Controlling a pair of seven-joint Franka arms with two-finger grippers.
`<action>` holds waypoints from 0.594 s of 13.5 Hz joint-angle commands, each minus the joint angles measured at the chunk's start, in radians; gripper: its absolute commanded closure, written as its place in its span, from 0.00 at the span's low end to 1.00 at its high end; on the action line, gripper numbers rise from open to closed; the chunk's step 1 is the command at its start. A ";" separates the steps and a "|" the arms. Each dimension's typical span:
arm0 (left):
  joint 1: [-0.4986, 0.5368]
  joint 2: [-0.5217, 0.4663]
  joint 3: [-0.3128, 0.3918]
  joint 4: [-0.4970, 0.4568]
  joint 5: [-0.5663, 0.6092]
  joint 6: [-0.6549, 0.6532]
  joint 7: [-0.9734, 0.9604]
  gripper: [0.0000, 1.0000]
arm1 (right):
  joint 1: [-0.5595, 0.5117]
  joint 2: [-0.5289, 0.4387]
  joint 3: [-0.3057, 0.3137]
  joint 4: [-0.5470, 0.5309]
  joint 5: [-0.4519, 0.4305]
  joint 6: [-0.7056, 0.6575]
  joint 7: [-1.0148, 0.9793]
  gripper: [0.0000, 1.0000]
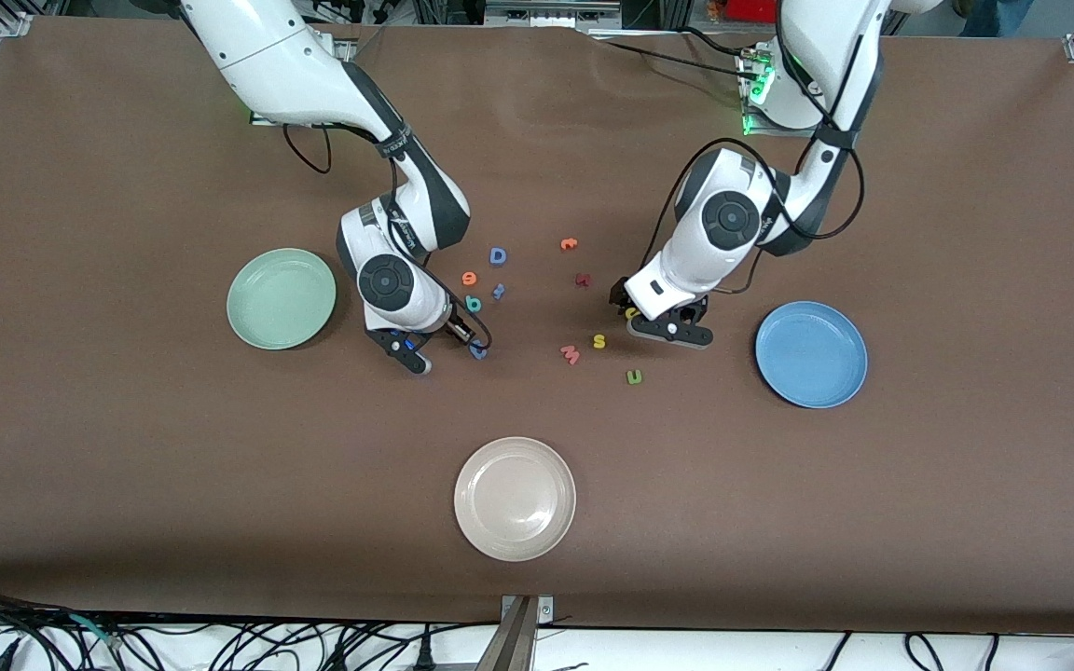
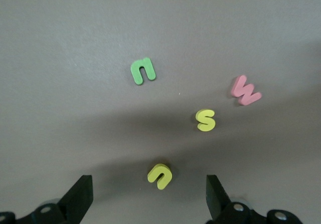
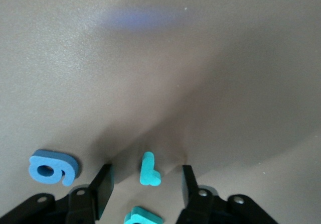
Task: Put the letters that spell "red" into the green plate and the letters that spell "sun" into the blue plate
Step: 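Grasp a teal letter with the right gripper while the left gripper lowers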
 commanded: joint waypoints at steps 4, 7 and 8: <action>-0.064 0.015 0.014 -0.068 -0.019 0.117 -0.024 0.01 | 0.008 0.007 -0.002 0.006 0.018 0.003 0.003 0.77; -0.075 0.039 0.014 -0.055 -0.007 0.120 -0.044 0.01 | 0.008 0.007 -0.002 0.006 0.018 0.000 0.001 0.96; -0.075 0.048 0.014 -0.052 0.001 0.120 -0.045 0.01 | 0.008 0.007 -0.002 0.006 0.018 -0.002 0.001 1.00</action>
